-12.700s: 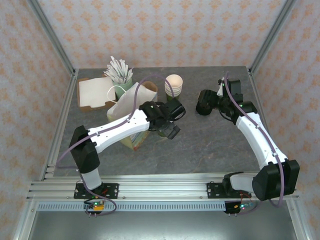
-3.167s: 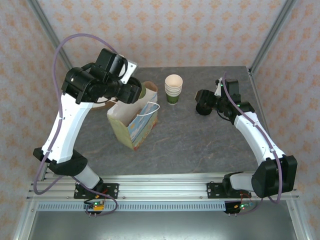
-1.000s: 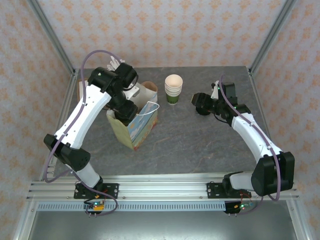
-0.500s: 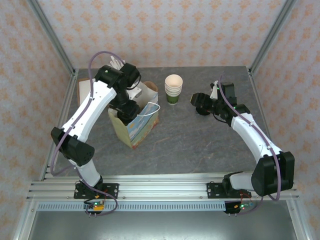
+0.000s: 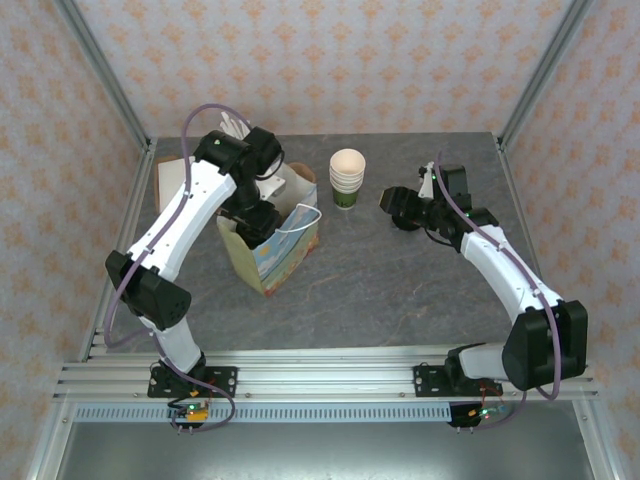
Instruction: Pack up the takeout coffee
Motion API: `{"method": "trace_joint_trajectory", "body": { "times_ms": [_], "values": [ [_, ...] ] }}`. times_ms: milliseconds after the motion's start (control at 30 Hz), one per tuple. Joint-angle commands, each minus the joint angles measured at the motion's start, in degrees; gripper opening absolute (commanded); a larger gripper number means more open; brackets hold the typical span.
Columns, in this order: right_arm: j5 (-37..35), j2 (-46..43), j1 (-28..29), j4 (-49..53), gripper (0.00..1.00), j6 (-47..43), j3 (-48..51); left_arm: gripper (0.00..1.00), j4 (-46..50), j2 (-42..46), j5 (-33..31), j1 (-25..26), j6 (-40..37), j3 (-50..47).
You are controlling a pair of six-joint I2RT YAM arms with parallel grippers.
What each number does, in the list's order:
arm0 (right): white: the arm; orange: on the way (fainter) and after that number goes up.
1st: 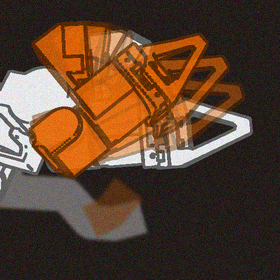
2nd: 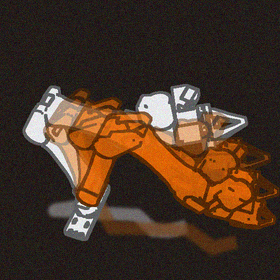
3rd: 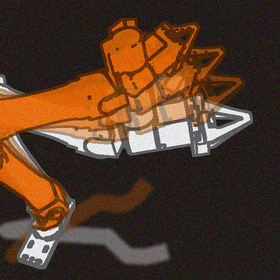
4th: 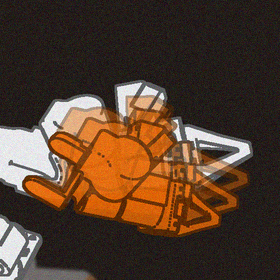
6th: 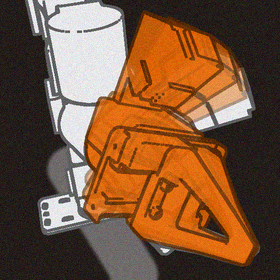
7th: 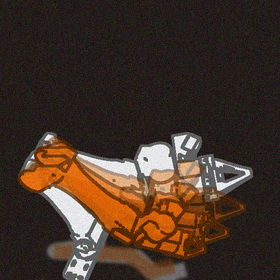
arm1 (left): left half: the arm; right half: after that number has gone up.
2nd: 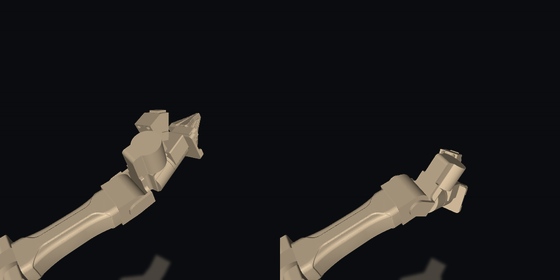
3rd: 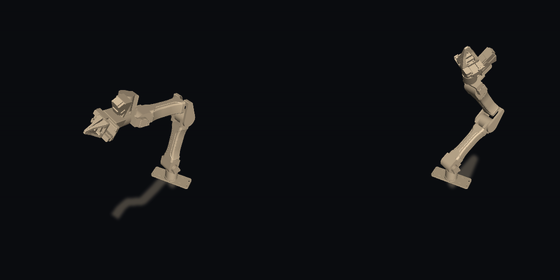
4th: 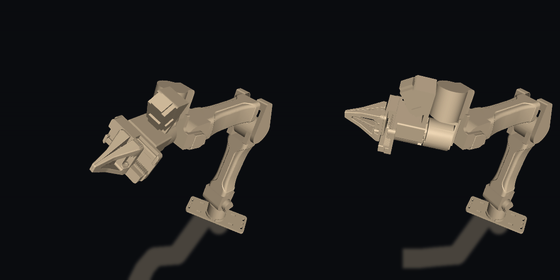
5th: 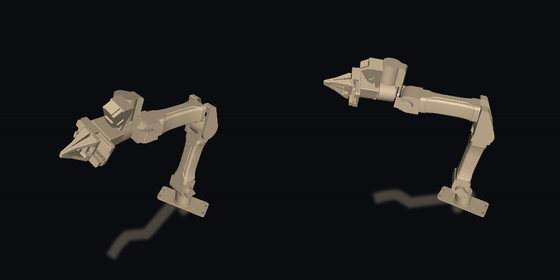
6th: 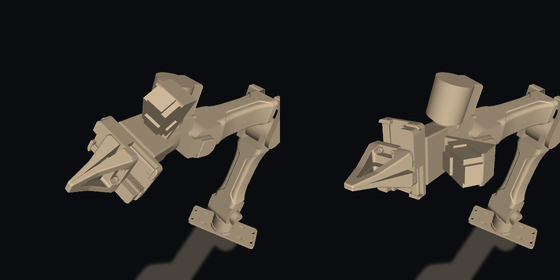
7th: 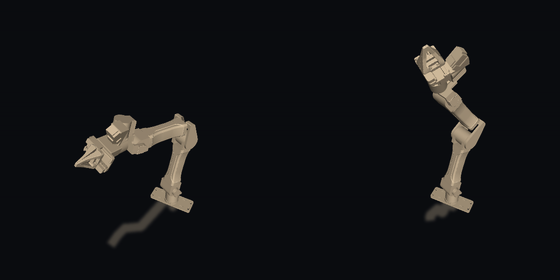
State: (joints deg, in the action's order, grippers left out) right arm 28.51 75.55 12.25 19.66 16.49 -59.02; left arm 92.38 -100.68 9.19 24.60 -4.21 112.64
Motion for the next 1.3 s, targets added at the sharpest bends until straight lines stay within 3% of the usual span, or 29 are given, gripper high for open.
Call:
{"method": "trace_joint_trajectory", "body": {
  "times_ms": [0, 600, 833, 1033, 1267],
  "values": [
    [-0.12, 0.46, 0.58, -0.62, 0.82, -0.44, -0.21, 0.54, 0.52, -1.00, -0.18, -0.43, -1.92, -0.27],
    [-0.99, 1.09, 1.50, 0.56, 0.82, -1.17, -1.13, 0.53, -0.27, -3.38, 0.78, -0.41, -5.63, 0.97],
    [2.72, 1.59, 4.61, -0.06, 0.82, -0.74, -4.44, 0.53, -0.79, -2.96, 1.21, -0.41, -6.53, 2.10],
    [5.35, 2.62, 8.70, -1.97, 0.72, -2.41, -11.24, 0.53, -2.11, -1.85, 1.28, -0.34, -6.92, 0.30],
    [5.48, 11.03, 15.21, 5.83, 0.62, -10.74, -24.52, 0.52, -2.20, -1.26, 1.53, -0.41, -7.04, 0.00]
  ]
}}
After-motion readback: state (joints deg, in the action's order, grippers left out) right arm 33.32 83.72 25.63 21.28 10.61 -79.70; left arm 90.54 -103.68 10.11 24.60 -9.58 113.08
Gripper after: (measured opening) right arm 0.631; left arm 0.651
